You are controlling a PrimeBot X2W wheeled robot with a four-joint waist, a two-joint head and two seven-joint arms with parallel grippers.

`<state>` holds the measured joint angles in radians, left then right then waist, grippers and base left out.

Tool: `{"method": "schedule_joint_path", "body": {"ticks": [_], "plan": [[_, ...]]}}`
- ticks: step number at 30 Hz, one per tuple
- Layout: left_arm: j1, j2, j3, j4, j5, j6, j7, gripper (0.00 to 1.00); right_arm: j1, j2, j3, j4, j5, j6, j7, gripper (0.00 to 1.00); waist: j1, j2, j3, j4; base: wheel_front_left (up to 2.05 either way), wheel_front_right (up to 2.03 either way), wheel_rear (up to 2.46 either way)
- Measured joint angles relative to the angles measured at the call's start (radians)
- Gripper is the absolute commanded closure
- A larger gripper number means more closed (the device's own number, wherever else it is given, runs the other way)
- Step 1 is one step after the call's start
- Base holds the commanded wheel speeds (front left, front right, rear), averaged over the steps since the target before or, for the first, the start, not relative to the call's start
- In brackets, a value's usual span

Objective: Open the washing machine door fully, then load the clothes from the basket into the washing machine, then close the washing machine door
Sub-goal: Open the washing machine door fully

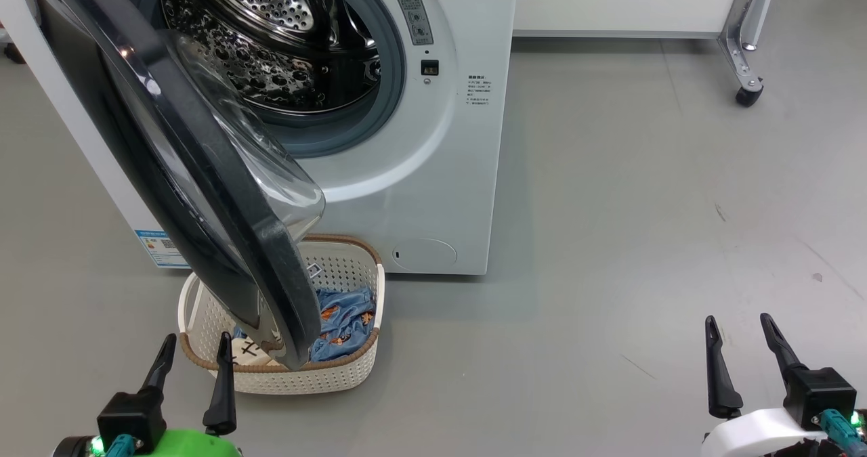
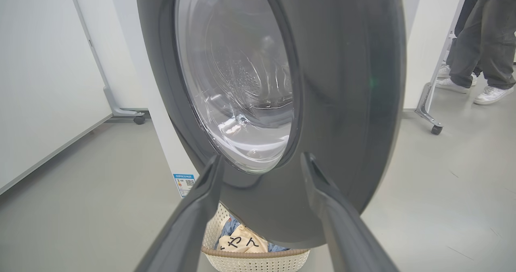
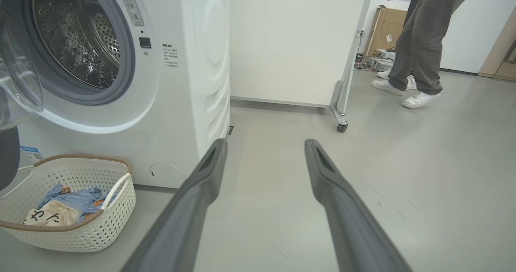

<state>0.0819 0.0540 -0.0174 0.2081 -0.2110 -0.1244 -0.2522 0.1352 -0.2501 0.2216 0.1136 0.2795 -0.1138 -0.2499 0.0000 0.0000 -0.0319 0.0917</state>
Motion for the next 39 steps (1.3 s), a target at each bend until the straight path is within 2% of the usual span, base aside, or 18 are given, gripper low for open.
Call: {"method": "schedule_joint_path", "body": {"ticks": [21, 22, 23, 24, 28, 30, 33, 39], "plan": [[0.000, -0.003, -0.003, -0.002, 0.000, 0.000, 0.000, 0.00, 0.002, 0.023, -0.025, 0.007, -0.010, 0.018, 0.000, 0.00, 0.0000, 0.0000, 0.000, 0.001, 0.00, 0.00, 0.00], [0.000, -0.003, -0.005, -0.002, 0.000, 0.000, 0.000, 0.52, 0.002, 0.024, -0.026, 0.007, -0.011, 0.020, 0.000, 0.00, 0.0000, 0.0000, 0.000, 0.001, 0.00, 0.00, 0.00], [0.000, -0.003, -0.009, -0.004, 0.000, 0.000, 0.000, 0.91, 0.002, 0.025, -0.026, 0.007, -0.011, 0.020, 0.000, 0.00, 0.0000, 0.0000, 0.000, 0.001, 0.00, 0.00, 0.00], [0.000, -0.003, -0.013, -0.010, 0.000, 0.000, 0.000, 1.00, 0.002, 0.026, -0.026, 0.008, -0.012, 0.021, 0.000, 0.00, 0.0000, 0.0000, 0.000, 0.001, 0.00, 0.00, 0.00], [-0.005, -0.003, -0.010, -0.056, 0.000, 0.000, 0.000, 1.00, 0.004, 0.027, -0.029, 0.011, -0.018, 0.025, 0.000, 0.00, 0.0000, 0.0000, -0.001, 0.001, 0.00, 0.00, 0.00], [-0.014, -0.005, 0.022, -0.088, 0.000, 0.000, 0.000, 1.00, 0.009, 0.028, -0.031, 0.011, -0.018, 0.025, 0.000, 0.00, 0.0000, 0.0000, -0.001, 0.001, 0.00, 0.00, 0.00], [-0.060, 0.002, 0.063, -0.164, 0.007, 0.000, 0.000, 1.00, 0.016, 0.031, -0.036, 0.012, -0.018, 0.025, 0.000, 0.00, 0.0000, 0.0000, -0.002, 0.003, 0.00, 0.00, 0.00], [-0.156, 0.012, 0.069, -0.330, 0.038, 0.000, -0.001, 1.00, 0.017, 0.036, -0.044, 0.013, -0.019, 0.033, 0.000, 0.00, 0.0000, 0.0000, -0.006, 0.005, 0.00, 0.00, 0.00]]}}
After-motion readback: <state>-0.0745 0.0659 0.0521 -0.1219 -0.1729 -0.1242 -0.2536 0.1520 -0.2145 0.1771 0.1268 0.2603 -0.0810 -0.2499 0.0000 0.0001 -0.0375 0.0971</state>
